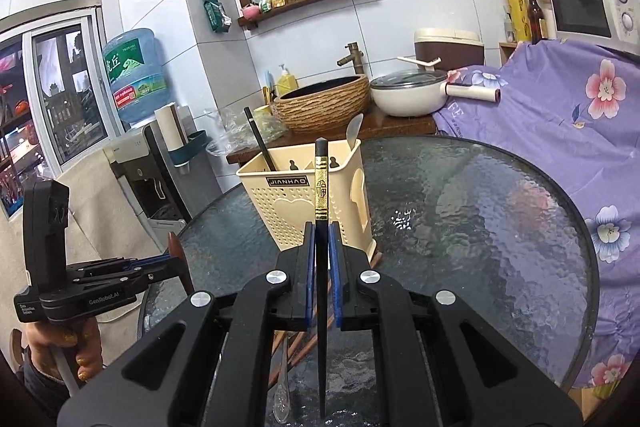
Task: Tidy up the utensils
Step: 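Carry brown-handled spoon in left tool over cream holder while right tool carries black chopstick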
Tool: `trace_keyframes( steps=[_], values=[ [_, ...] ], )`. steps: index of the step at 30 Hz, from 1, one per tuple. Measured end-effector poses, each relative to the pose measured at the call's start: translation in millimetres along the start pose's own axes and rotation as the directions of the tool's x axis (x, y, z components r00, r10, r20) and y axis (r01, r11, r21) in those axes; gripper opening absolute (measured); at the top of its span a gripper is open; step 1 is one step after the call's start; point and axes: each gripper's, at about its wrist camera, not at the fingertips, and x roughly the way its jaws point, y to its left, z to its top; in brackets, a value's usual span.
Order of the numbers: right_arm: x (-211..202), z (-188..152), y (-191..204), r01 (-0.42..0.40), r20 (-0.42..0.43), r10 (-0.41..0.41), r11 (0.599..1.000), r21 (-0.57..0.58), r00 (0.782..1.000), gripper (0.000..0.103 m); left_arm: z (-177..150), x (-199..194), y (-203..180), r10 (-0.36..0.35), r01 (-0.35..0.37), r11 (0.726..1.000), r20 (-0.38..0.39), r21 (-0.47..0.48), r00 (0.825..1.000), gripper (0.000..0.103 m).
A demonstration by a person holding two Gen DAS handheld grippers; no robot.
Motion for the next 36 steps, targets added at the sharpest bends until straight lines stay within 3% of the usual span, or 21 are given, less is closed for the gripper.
trace_keyframes(
  steps=[10, 21, 31, 36],
  values=[
    [-4.6, 7.1, 14.3, 0.005, 0.013, -0.004, 0.998, -0.066, 1.000, 0.007, 8.9, -7.6, -1.8, -0.005, 0.005, 1.000, 0.040, 0.003, 0.999, 0.014],
    [-4.1, 25.6, 18.5, -0.026, 0.017, 0.027, 0.998, -0.060, 0.999, 0.007, 27.9, -16.0, -7.4, -0.024, 0.022, 1.000, 0.082, 0.023, 0.996, 0.014],
    [-11.4, 84.2, 40.8, -0.068, 0.078, 0.076, 0.992, -0.102, 0.994, 0.007, 84.4, -43.8, -20.6, -0.094, 0.087, 0.995, 0.159, 0.053, 0.983, 0.014],
    [-12.6, 124.3, 52.0, -0.058, 0.143, 0.075, 0.991, -0.118, 0.987, 0.007, 122.6, -55.2, -29.6, -0.088, 0.077, 0.995, 0.215, 0.060, 0.973, 0.014]
  ],
)
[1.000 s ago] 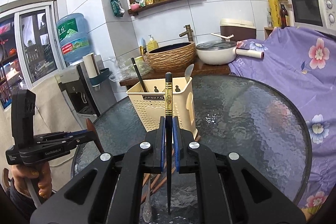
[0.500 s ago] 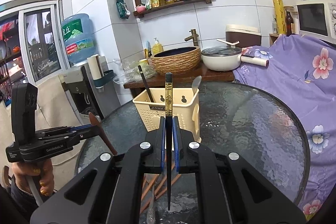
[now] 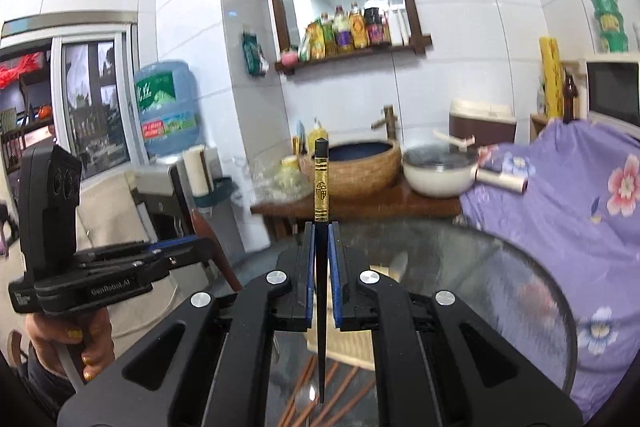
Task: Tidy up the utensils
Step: 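Carry brown-handled spoon in left tool over cream holder while right tool carries black chopstick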
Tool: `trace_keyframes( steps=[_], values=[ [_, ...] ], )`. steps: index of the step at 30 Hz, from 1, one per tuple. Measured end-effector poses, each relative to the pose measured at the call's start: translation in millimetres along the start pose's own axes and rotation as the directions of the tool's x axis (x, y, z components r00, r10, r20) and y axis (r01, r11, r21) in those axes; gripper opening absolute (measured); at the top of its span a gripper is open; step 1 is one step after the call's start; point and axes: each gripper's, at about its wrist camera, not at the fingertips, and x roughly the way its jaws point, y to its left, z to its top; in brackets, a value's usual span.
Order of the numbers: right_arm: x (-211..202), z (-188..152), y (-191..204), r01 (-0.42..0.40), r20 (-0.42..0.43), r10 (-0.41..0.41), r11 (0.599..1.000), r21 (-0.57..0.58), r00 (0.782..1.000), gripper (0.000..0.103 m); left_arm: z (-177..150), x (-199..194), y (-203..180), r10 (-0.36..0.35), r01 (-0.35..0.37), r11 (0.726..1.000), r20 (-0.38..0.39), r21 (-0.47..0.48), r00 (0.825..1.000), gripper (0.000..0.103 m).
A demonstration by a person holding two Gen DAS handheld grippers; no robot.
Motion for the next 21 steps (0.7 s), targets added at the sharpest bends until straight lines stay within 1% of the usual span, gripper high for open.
trace_keyframes(
  steps=[3, 6, 7, 9, 13, 16, 17, 21],
  values=[
    [8.9, 26.3, -1.7, 0.013, 0.043, -0.014, 1.000, 0.021, 0.999, 0.007, 23.0, 8.2, 0.3, 0.019, -0.019, 1.000, 0.022, -0.022, 1.000, 0.014],
    [21.3, 48.8, -1.0, 0.045, 0.088, -0.047, 0.999, 0.017, 0.995, 0.007, 42.9, 21.0, 3.0, 0.063, -0.061, 0.997, 0.046, -0.048, 0.997, 0.014],
    [24.2, 52.7, -0.1, 0.059, 0.100, -0.060, 0.998, 0.010, 0.993, 0.007, 49.3, 27.5, 4.6, 0.085, -0.082, 0.995, 0.055, -0.057, 0.995, 0.014],
    [33.3, 57.0, 0.0, 0.085, 0.117, -0.084, 0.996, -0.003, 0.990, 0.007, 54.5, 38.7, 9.3, 0.105, -0.100, 0.992, 0.057, -0.079, 0.993, 0.014],
    [51.3, 49.9, -1.8, 0.137, 0.138, -0.133, 0.990, -0.023, 0.981, 0.007, 53.4, 62.3, 20.1, 0.133, -0.127, 0.985, 0.046, -0.115, 0.990, 0.014],
    [65.8, 35.7, -8.2, 0.162, 0.143, -0.156, 0.986, -0.028, 0.977, 0.007, 43.7, 78.5, 28.9, 0.160, -0.155, 0.978, 0.027, -0.139, 0.987, 0.014],
    [69.1, 30.5, -9.5, 0.170, 0.141, -0.164, 0.985, -0.032, 0.976, 0.007, 37.7, 84.7, 31.6, 0.161, -0.158, 0.976, 0.008, -0.148, 0.987, 0.014],
    [84.4, 9.9, -15.3, 0.180, 0.111, -0.175, 0.983, -0.033, 0.978, 0.007, 21.4, 96.1, 30.6, 0.179, -0.179, 0.975, -0.016, -0.128, 0.984, 0.014]
  ],
)
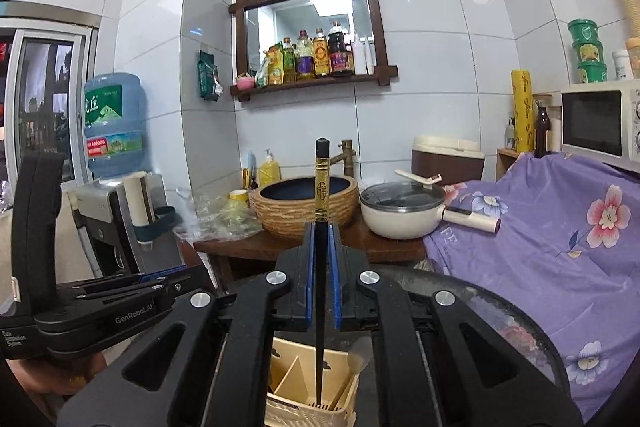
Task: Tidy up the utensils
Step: 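Carry brown-handled spoon in left tool over cream holder while right tool carries black chopstick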
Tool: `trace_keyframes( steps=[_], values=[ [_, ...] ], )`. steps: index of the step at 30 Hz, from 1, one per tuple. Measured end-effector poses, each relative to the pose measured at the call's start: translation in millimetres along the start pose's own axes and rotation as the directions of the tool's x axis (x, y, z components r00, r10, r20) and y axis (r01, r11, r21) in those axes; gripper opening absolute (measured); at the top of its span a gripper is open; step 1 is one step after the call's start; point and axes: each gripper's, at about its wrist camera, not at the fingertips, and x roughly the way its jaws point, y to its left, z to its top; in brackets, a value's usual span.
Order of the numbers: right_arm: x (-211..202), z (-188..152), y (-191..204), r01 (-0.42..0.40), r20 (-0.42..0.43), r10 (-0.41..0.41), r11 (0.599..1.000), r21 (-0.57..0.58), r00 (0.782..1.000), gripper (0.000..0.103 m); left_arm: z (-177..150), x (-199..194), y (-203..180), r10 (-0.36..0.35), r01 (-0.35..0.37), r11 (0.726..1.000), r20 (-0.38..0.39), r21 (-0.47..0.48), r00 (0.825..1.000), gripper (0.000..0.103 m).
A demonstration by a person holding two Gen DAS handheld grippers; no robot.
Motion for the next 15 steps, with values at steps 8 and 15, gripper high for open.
trace_keyframes(
  steps=[8, 15],
  values=[
    [11.7, -42.6, -0.3, 0.005, -0.063, -0.006, 1.000, -0.002, 0.998, 0.007, -30.2, 15.8, -1.2, 0.032, -0.030, 0.998, -0.041, 0.047, 0.999, 0.014],
    [14.6, -61.5, -2.2, 0.010, -0.105, -0.010, 1.000, -0.001, 0.994, 0.007, -45.5, 26.9, 0.1, 0.034, -0.028, 0.997, -0.086, 0.066, 0.996, 0.014]
  ],
)
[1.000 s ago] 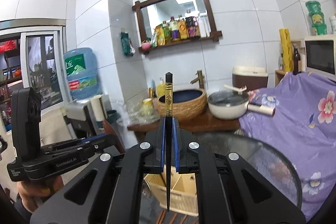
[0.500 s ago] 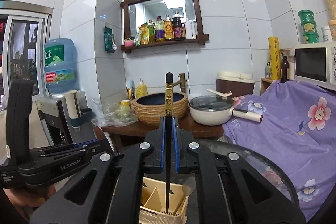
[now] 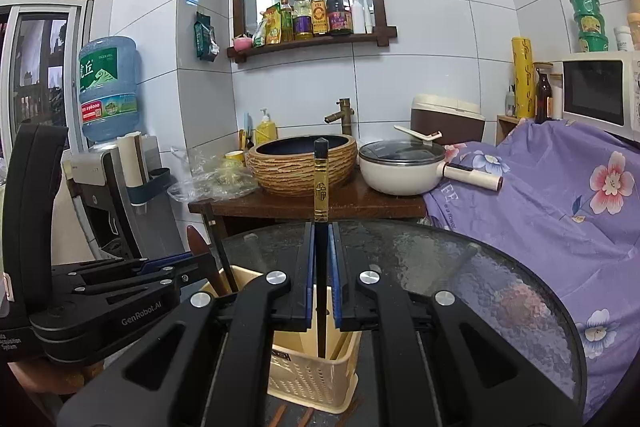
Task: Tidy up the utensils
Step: 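Carry brown-handled spoon in left tool over cream holder while right tool carries black chopstick, then lower spoon into cream holder and open left tool while right tool drops chopstick in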
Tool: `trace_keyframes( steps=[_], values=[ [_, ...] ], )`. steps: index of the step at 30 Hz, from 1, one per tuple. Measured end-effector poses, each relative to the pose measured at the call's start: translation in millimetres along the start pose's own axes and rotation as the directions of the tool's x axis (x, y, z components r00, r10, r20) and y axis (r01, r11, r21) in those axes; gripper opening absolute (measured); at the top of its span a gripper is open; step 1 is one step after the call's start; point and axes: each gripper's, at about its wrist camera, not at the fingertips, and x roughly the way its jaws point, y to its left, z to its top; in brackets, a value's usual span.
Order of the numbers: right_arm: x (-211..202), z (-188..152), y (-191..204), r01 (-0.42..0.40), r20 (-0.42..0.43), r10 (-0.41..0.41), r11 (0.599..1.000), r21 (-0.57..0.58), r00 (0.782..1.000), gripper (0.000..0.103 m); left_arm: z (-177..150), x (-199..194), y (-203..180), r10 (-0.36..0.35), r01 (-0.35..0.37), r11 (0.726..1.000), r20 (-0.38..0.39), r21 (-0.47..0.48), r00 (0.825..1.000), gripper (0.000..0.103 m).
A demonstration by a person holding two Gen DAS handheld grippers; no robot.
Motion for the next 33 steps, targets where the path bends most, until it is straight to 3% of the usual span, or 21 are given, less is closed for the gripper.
trace_keyframes(
  steps=[14, 16, 19, 25, 29, 33],
  values=[
    [-1.6, -13.4, 2.6, 0.017, -0.004, -0.017, 0.999, -0.040, 1.000, 0.008, -14.6, 12.6, -0.9, -0.008, 0.010, 1.000, -0.051, 0.021, 0.999, 0.015],
    [-3.7, -13.7, 1.9, 0.020, 0.000, -0.020, 0.999, -0.041, 1.000, 0.013, -14.8, 10.0, -0.7, -0.012, 0.013, 1.000, -0.039, 0.021, 0.999, 0.017],
    [-13.9, -14.2, -1.6, 0.020, 0.029, -0.019, 1.000, -0.023, 0.999, 0.055, -14.5, -3.6, -1.2, -0.024, 0.024, 0.999, -0.002, 0.035, 1.000, 0.033],
    [-49.1, -17.9, 0.2, 0.025, 0.082, -0.022, 0.999, -0.039, 0.996, 0.056, -19.3, -41.7, 3.0, -0.041, 0.038, 0.999, 0.088, 0.032, 0.995, 0.068],
    [-65.0, -29.9, 3.3, 0.004, 0.050, -0.002, 0.999, -0.041, 0.999, 0.056, -35.3, -62.7, 14.4, -0.036, 0.037, 0.999, 0.110, -0.005, 0.993, 0.077],
    [-66.3, -53.8, 7.1, -0.020, -0.054, 0.017, 0.999, -0.049, 0.998, 0.056, -56.0, -64.5, 18.0, -0.028, 0.027, 0.999, 0.053, 0.019, 0.998, 0.085]
  ],
)
